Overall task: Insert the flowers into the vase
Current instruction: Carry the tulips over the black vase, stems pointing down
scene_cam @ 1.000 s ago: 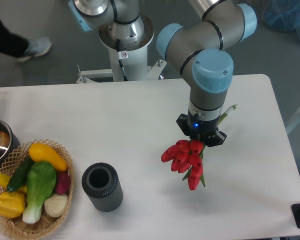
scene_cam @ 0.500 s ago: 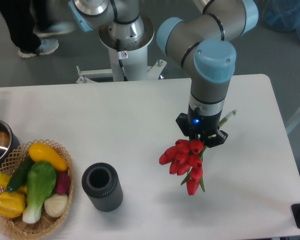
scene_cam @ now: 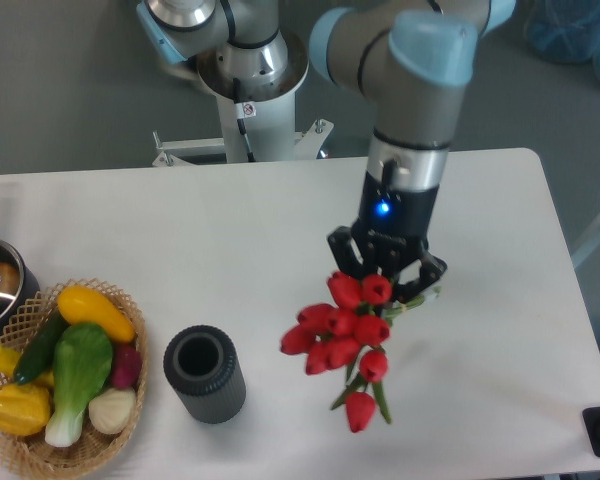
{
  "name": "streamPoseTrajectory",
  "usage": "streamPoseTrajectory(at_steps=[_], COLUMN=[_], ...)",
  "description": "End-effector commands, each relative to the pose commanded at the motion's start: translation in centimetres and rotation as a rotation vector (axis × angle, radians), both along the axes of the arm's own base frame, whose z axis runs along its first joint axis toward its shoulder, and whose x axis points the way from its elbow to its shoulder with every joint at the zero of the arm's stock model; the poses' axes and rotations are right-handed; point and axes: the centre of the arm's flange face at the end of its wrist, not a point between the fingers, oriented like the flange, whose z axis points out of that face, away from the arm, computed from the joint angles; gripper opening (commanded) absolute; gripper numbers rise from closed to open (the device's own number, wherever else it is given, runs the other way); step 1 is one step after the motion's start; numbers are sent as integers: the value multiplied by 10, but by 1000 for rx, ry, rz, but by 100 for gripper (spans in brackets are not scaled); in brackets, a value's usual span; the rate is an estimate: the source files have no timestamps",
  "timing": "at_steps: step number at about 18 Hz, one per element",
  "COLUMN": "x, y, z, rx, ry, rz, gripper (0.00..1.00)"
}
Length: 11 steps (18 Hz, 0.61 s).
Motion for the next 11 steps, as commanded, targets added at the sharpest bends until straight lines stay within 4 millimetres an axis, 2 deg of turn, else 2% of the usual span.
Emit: streamPoseTrajectory(at_steps=[2,6,11], x=[4,20,25], y=[-7,2,9], z=[15,30,30], rx=[95,261,266], ry=[-55,-172,-222], rz=[-22,-140,-125], gripper=[0,0,0])
